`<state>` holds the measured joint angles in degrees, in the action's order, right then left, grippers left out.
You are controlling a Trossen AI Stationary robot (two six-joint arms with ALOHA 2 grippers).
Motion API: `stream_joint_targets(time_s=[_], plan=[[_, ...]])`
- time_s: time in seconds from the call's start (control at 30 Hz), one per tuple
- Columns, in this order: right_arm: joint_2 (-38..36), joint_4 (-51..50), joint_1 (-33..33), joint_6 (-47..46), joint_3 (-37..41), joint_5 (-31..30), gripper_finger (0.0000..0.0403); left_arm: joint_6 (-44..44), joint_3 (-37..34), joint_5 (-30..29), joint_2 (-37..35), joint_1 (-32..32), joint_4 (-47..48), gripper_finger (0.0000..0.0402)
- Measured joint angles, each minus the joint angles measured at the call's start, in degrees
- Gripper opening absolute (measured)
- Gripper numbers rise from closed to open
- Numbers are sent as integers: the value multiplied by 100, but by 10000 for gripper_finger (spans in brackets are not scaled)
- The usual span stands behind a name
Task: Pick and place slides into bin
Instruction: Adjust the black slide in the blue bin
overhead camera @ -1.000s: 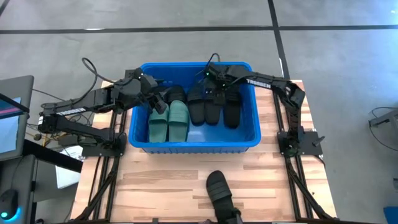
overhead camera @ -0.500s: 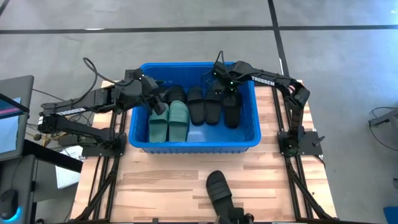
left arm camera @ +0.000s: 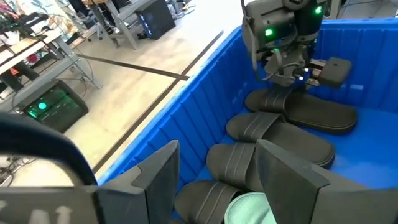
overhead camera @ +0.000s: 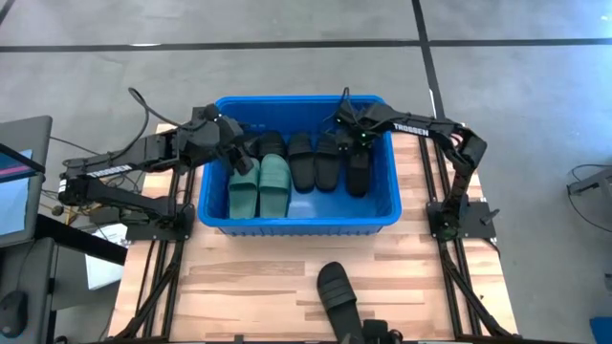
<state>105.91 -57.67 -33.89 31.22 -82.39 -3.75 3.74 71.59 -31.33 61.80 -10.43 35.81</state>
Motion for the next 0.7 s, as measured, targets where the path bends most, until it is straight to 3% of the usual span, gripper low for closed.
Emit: stream_joint_targets(time_s=[0.4, 0.53, 0.7], plan=[[-2, 844, -77, -593, 498, -906, 255, 17, 0, 4, 0, -24, -17, 199], [-2, 835, -61, -589, 498, -1008, 183, -49, 0, 4, 0, -22, -17, 199], [-4, 819, -61, -611, 496, -1008, 33, -120, 0, 7, 0, -22, -17, 199]])
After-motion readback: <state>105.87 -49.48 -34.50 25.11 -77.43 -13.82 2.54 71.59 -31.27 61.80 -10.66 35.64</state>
